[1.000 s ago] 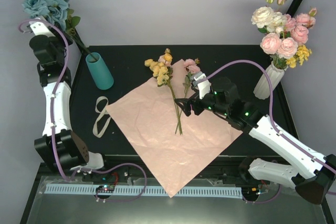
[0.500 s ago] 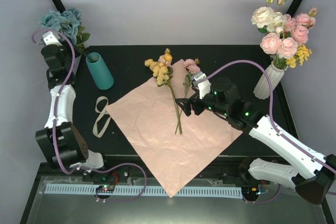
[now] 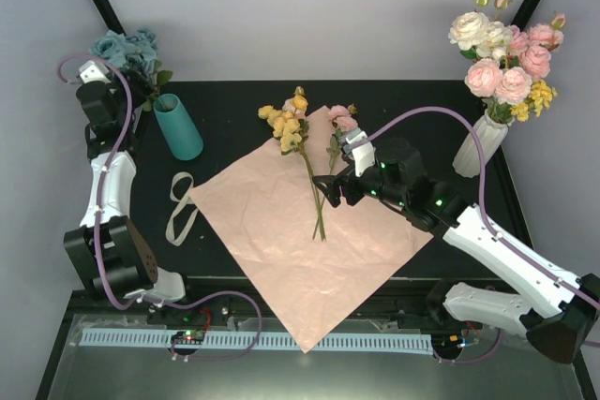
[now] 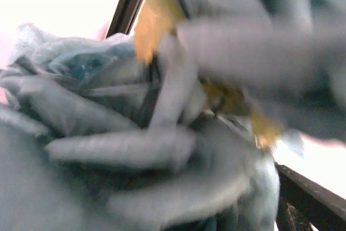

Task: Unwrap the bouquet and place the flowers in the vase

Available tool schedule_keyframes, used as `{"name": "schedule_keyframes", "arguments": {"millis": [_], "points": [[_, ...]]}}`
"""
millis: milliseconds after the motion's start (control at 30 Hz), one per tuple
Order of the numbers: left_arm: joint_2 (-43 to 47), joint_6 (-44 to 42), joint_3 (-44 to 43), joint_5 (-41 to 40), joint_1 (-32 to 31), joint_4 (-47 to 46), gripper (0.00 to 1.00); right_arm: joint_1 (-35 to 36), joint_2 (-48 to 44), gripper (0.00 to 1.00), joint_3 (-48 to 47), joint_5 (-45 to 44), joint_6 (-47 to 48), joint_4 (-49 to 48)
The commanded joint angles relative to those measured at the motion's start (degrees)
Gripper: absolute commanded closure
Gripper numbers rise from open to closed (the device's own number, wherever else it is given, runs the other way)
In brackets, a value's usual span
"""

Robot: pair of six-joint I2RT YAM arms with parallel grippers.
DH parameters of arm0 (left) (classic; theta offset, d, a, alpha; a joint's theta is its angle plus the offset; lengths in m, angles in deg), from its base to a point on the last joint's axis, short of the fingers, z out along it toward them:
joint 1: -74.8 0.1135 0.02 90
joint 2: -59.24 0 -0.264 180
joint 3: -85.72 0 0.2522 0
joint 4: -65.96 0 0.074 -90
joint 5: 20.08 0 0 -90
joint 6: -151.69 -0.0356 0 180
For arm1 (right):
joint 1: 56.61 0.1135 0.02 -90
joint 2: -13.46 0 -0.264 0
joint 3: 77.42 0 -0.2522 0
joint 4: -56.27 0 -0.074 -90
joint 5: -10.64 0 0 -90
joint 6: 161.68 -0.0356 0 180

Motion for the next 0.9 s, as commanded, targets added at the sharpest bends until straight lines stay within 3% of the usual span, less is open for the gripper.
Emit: {"name": "schedule_keyframes", "arguments": {"millis": [0, 200, 367, 533, 867], "points": [[2.84, 3.03, -5.18, -3.25, 0.27, 5.52, 0.01, -0.30, 0.60, 0.00, -0.89, -0.93, -0.53, -0.58], [6.32, 9.59, -15.62, -19.37, 0.05, 28.66, 0.01, -0.21, 2.20, 0.00, -2.00, -0.87, -0.48, -0.50], [10.30, 18.24, -22.73, -25.59, -0.07, 43.66, 0.01, -0.27, 4.44, 0.00, -3.67, -1.64, -0.38, -0.14], [16.38, 22.39, -23.84, -29.83, -2.61, 48.59, 0.01, -0.32, 8.70, 0.00, -7.50, -5.65, -1.46, 3.45], [20.24, 17.21, -22.68, -24.60, -14.94, 55.19, 0.01, -0.45, 25.64, 0.09, -21.26, -8.25, -0.71, 14.35]]}}
